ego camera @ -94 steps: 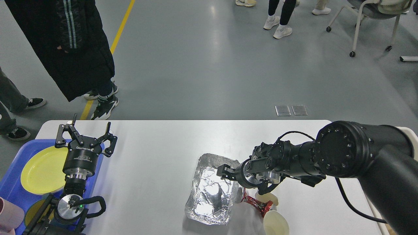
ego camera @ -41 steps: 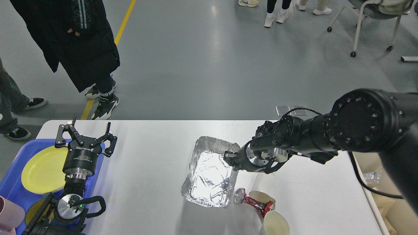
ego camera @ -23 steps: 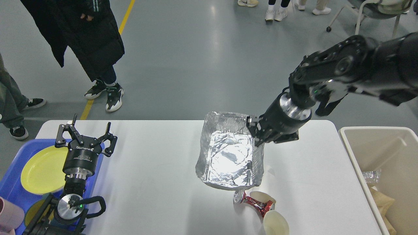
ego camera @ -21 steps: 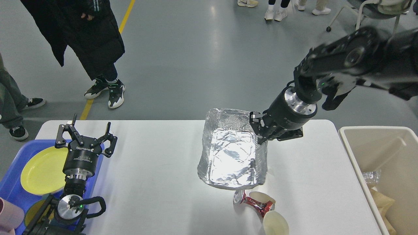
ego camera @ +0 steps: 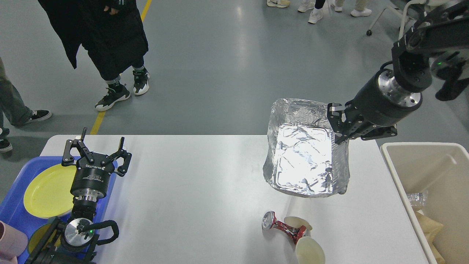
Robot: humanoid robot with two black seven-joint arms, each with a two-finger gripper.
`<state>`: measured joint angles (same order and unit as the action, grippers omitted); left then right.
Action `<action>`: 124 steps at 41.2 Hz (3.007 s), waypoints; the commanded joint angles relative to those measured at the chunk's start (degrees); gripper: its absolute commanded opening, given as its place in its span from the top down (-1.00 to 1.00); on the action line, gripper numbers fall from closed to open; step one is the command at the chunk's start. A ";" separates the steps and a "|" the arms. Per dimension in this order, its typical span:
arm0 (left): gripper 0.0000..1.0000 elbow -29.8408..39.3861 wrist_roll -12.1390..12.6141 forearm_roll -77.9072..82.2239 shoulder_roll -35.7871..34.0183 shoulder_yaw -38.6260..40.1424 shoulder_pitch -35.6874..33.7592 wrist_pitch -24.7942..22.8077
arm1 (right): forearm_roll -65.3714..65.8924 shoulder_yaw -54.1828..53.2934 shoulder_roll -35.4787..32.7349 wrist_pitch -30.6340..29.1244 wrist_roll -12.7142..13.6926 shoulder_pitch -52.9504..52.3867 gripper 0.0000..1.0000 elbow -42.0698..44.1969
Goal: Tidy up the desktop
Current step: 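Lift the foil tray and carry it over the white bin, then drop the foil tray into the bin and raise the right gripper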
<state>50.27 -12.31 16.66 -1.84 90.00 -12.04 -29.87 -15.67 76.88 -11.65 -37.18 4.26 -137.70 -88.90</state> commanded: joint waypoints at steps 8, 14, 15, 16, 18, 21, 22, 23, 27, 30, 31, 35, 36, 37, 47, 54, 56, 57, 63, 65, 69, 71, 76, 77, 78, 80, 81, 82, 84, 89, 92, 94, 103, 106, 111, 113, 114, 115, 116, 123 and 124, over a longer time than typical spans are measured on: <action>-0.93 0.00 0.00 0.04 0.00 0.00 0.08 -0.02 | -0.15 11.17 -8.46 7.56 -0.39 5.86 1.00 4.17; -0.93 0.00 0.00 0.04 0.00 0.00 0.08 -0.02 | 0.03 13.82 -16.20 9.93 -0.30 13.24 1.00 12.42; -0.93 0.00 -0.08 0.04 0.00 0.00 0.08 -0.02 | 0.03 13.82 -17.43 10.03 -0.30 14.82 1.00 14.18; -0.93 0.00 -0.08 -0.04 0.00 0.00 0.00 -0.02 | 0.11 13.73 -18.57 10.11 -0.22 16.40 1.00 16.02; -0.93 0.00 -0.08 -0.04 0.00 0.00 0.08 -0.02 | 0.46 12.86 -22.34 10.11 -0.21 21.39 1.00 21.37; -0.93 0.00 -0.08 0.04 0.00 0.00 0.08 -0.02 | 0.56 11.80 -25.96 10.29 -0.21 26.07 1.00 27.19; -0.93 0.00 -0.08 -0.04 0.00 0.00 0.08 -0.02 | 0.56 11.19 -26.92 10.29 -0.21 27.56 1.00 29.38; -0.93 0.00 -0.08 -0.04 0.00 0.00 0.08 -0.02 | 0.56 9.36 -28.41 10.29 -0.21 31.14 1.00 33.49; -0.93 0.00 -0.08 -0.04 0.00 0.00 0.08 -0.02 | 0.56 4.52 -30.80 10.47 -0.21 39.86 1.00 42.04; -0.93 0.00 -0.08 -0.04 0.00 -0.09 0.08 -0.02 | 0.38 -1.81 -32.12 11.69 -0.21 49.35 1.00 50.30; -0.93 0.00 -0.08 -0.04 0.00 0.00 0.08 -0.02 | 0.38 -3.57 -32.38 12.13 -0.21 51.81 1.00 52.23; -0.93 0.00 0.00 0.04 0.00 0.00 0.08 -0.02 | 0.38 -10.33 -32.82 16.25 -0.21 61.74 1.00 59.09; -0.93 0.00 -0.08 0.04 0.00 0.00 0.08 -0.02 | 0.38 -12.09 -32.82 17.66 -0.21 64.46 1.00 60.68; -0.93 0.00 -0.08 -0.04 0.00 0.00 0.08 -0.02 | 0.38 -13.76 -32.65 19.33 -0.21 66.93 1.00 62.08; -0.93 0.00 -0.08 -0.04 0.00 0.00 0.00 -0.02 | 0.38 -24.76 -25.10 36.73 -0.13 88.73 1.00 75.27; -0.93 0.00 -0.08 0.04 0.00 0.00 0.00 -0.02 | 0.29 -25.73 -19.47 42.98 0.22 97.18 1.00 78.97; -0.93 0.00 0.00 -0.04 0.00 0.00 0.00 -0.02 | 0.20 -25.73 -18.68 43.86 0.22 98.67 1.00 79.50; -0.93 0.00 -0.08 -0.04 0.00 0.00 0.08 -0.02 | 0.20 -25.82 -17.71 45.00 0.22 99.90 1.00 80.28; -0.93 0.00 0.00 -0.04 0.00 0.00 0.00 -0.02 | 0.03 -25.82 -14.81 47.38 0.31 103.77 1.00 82.05; -0.93 0.00 -0.08 -0.04 0.00 0.00 0.00 -0.02 | -0.06 -25.91 -14.63 47.64 0.31 104.04 1.00 82.05; -0.93 0.00 -0.08 0.04 0.00 0.00 0.08 -0.02 | -0.06 -25.82 -14.54 47.64 0.49 104.04 1.00 81.96; -0.93 0.00 -0.08 -0.04 0.00 0.00 0.00 -0.02 | 0.03 -25.73 -14.45 47.64 0.49 104.04 1.00 81.87; -0.93 0.00 -0.08 -0.04 0.00 0.00 0.00 -0.02 | 0.03 -25.73 -14.19 48.96 0.49 104.22 -0.41 81.87; -0.93 0.00 -0.08 -0.04 0.00 0.00 0.00 -0.02 | 0.03 -25.64 -14.19 49.57 0.49 104.22 -0.74 81.87; -0.93 0.00 0.00 -0.04 0.00 0.00 0.00 -0.02 | 0.11 -25.64 -14.10 50.27 0.49 104.22 -0.98 81.79; -0.93 0.00 -0.08 -0.04 0.00 0.00 0.00 -0.02 | 0.12 -25.73 -14.10 50.81 0.40 104.13 -1.00 81.00; -0.93 0.00 0.00 -0.04 0.00 0.00 0.00 -0.02 | 0.12 -25.73 -14.10 50.72 0.40 104.13 -1.00 80.91; -0.93 0.00 -0.08 -0.04 0.00 0.00 0.00 -0.02 | 0.12 -25.73 -14.10 50.72 0.40 104.13 -1.00 80.82; -0.93 0.00 -0.08 0.04 0.00 0.00 0.00 -0.02 | 0.20 -25.73 -13.93 50.63 0.40 104.04 -1.00 80.47; -0.93 0.00 0.00 -0.04 0.00 0.00 0.00 -0.02 | 0.38 -25.21 -13.84 50.63 0.49 103.43 -1.00 77.92; -0.93 0.00 0.00 -0.04 0.00 0.00 0.00 -0.02 | 0.38 -25.03 -14.10 50.46 0.40 102.38 -1.00 75.99; -0.93 0.00 0.00 -0.04 0.00 0.00 0.00 -0.02 | 0.55 -24.85 -14.54 49.85 0.40 100.54 -1.00 74.59; -0.93 0.00 0.00 0.04 0.00 0.00 0.00 -0.02 | 2.57 -20.73 -19.63 45.89 0.49 87.62 -1.00 62.11; -0.93 0.00 0.00 -0.04 0.00 0.00 0.00 -0.02 | 4.24 -17.57 -20.95 43.35 0.49 82.35 -1.00 57.81; -0.93 0.00 0.00 0.04 0.00 0.00 0.00 -0.02 | 4.86 -10.01 -21.31 37.37 0.49 71.10 -1.00 48.23; -0.93 0.00 0.00 -0.04 0.00 0.00 0.00 -0.02 | 4.86 -7.29 -21.31 35.87 0.49 66.62 -1.00 43.75; -0.93 0.00 0.00 -0.04 0.00 0.00 0.00 -0.02 | 4.86 -5.88 -21.13 35.17 0.49 64.16 -1.00 41.38; -0.93 0.00 0.00 0.04 0.00 0.00 0.00 -0.02 | 4.86 -4.48 -20.96 34.55 0.49 61.62 -1.00 38.75; -0.93 0.00 0.00 -0.04 0.00 0.00 0.00 -0.02 | 4.95 -2.98 -20.87 33.85 0.49 59.15 -1.00 36.46; -0.93 0.00 0.00 0.04 0.00 0.00 0.00 -0.02 | 4.77 4.41 -16.48 27.79 0.49 42.89 -1.00 23.53; -0.93 0.00 0.00 -0.04 0.00 0.00 0.00 -0.02 | 4.77 4.76 -15.52 26.21 0.49 41.13 -1.00 22.56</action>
<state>50.27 -12.30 16.65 -1.85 90.00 -12.05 -29.88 -10.77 77.62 -31.05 -5.34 4.75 -86.05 -58.56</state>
